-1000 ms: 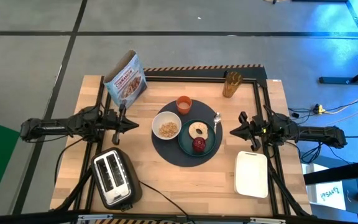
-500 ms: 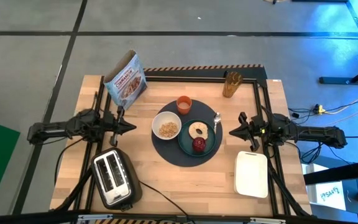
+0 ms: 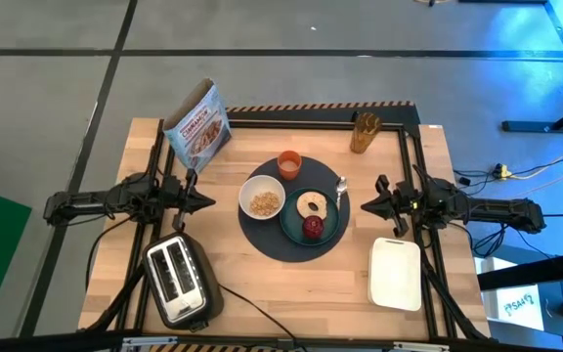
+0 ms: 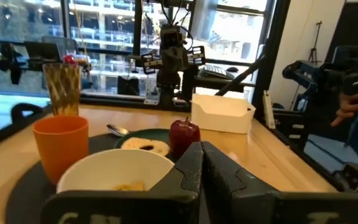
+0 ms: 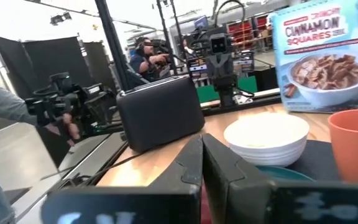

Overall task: Arrange a breakfast setting
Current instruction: Return to Home Position

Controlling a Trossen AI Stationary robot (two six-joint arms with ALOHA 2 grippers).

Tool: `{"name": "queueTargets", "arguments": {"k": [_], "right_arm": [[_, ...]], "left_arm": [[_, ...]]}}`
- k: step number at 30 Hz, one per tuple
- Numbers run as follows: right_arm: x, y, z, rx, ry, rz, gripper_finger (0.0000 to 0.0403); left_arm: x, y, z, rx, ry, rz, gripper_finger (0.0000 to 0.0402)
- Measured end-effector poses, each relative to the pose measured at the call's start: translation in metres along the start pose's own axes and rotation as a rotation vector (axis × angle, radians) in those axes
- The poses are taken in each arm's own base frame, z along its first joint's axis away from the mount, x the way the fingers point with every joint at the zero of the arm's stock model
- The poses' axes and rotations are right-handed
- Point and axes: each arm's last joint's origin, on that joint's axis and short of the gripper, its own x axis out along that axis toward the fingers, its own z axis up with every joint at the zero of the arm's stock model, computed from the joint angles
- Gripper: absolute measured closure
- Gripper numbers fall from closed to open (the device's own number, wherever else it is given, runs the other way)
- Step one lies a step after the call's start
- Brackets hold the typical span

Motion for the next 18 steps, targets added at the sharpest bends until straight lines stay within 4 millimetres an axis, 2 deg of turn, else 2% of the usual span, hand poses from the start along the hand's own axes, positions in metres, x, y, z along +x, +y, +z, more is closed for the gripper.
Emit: {"name": "queueTargets", "arguments": {"k": [18], "right_arm": [[-0.0003, -0.0013, -0.0076, 0.018, 0.080, 0.002, 0.0403]], "left_arm": [[0.0000, -0.0002, -0.0001, -0.011, 0.002, -0.005, 0.0401]]}}
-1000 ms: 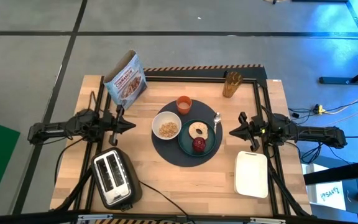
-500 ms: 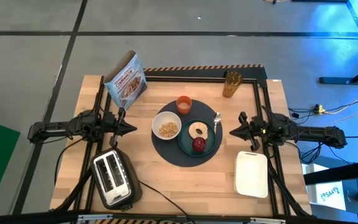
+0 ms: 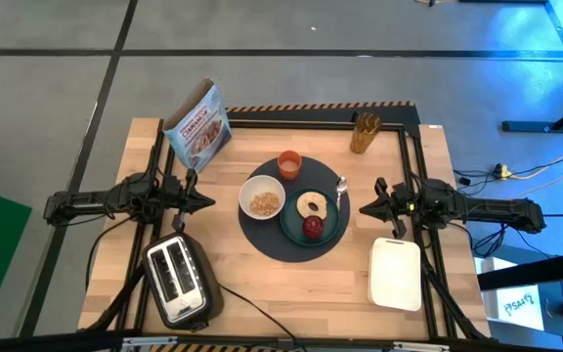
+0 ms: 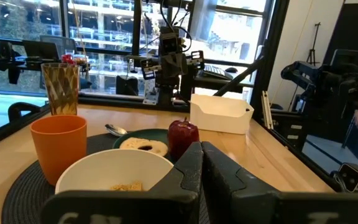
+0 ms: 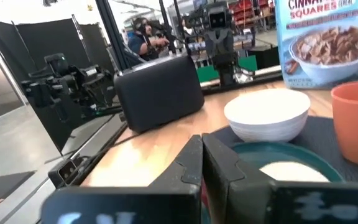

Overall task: Arrange a breakfast setting
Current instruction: Return to Home Position

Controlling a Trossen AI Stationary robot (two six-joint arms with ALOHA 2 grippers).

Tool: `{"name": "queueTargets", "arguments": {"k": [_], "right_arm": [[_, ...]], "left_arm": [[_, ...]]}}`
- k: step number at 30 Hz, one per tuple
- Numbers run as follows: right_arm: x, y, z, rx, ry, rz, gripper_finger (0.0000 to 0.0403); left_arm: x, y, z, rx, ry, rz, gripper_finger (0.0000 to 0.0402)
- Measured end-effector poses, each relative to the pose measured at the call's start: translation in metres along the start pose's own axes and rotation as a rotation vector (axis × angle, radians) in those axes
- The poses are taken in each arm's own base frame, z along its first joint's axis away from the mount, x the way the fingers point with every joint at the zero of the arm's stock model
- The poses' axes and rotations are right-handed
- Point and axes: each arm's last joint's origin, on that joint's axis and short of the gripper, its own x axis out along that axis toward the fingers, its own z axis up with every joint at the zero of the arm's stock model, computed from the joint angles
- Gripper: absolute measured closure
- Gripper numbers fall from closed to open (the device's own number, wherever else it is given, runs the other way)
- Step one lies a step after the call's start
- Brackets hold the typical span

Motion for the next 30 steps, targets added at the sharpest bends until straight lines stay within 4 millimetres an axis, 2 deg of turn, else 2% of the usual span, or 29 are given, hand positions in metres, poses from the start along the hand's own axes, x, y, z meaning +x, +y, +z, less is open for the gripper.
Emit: {"name": "queueTargets", "arguments": {"k": [30], "right_arm": [[-0.0002, -0.0015, -0.0060, 0.019, 0.060, -0.015, 0.0403]], "left_arm": [[0.0000, 0.0000, -0.0001, 0.001, 0.002, -0.001, 0.0401]]}}
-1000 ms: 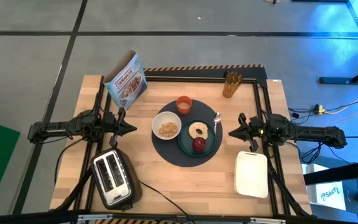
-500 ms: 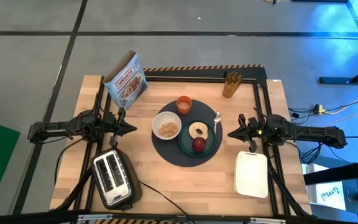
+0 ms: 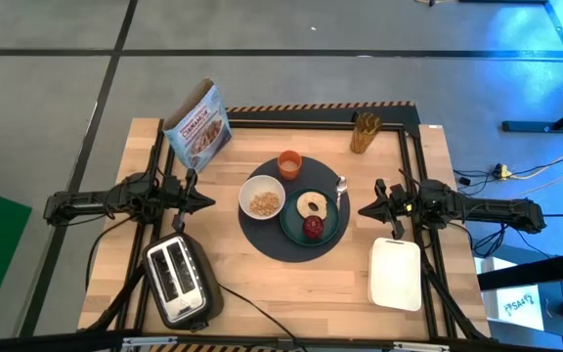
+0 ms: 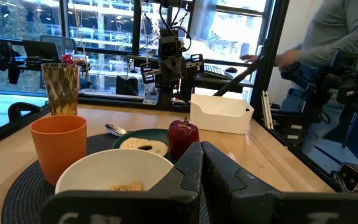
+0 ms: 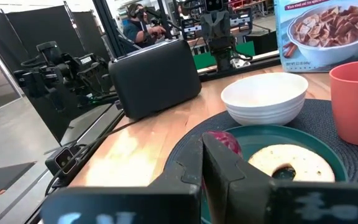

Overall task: Arrange a breakfast setting
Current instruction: Return to Home Position

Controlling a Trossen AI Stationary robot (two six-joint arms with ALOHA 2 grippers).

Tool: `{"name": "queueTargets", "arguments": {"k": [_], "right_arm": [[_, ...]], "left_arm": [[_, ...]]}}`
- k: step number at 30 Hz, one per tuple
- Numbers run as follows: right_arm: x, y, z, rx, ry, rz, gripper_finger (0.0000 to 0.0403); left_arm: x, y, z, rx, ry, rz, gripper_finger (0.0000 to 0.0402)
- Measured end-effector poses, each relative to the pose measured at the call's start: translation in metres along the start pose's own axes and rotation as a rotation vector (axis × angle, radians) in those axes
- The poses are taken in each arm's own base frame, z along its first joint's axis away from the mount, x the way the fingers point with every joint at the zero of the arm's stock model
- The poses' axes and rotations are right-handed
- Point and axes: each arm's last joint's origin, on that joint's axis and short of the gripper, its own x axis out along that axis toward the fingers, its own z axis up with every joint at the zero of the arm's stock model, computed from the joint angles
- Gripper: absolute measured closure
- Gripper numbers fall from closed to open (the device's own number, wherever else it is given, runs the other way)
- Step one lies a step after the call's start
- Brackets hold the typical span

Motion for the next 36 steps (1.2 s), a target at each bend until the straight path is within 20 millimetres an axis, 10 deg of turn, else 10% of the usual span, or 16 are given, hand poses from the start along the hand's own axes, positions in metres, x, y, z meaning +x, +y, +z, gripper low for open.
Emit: {"name": "queueTargets", "arguments": {"k": [36], "right_arm": [[-0.0020, -0.0018, -0.0010, 0.003, 0.001, -0.037, 0.0403]], "left_arm": [[0.0000, 0.0006, -0.0001, 0.000, -0.001, 0.021, 0.0401]]}}
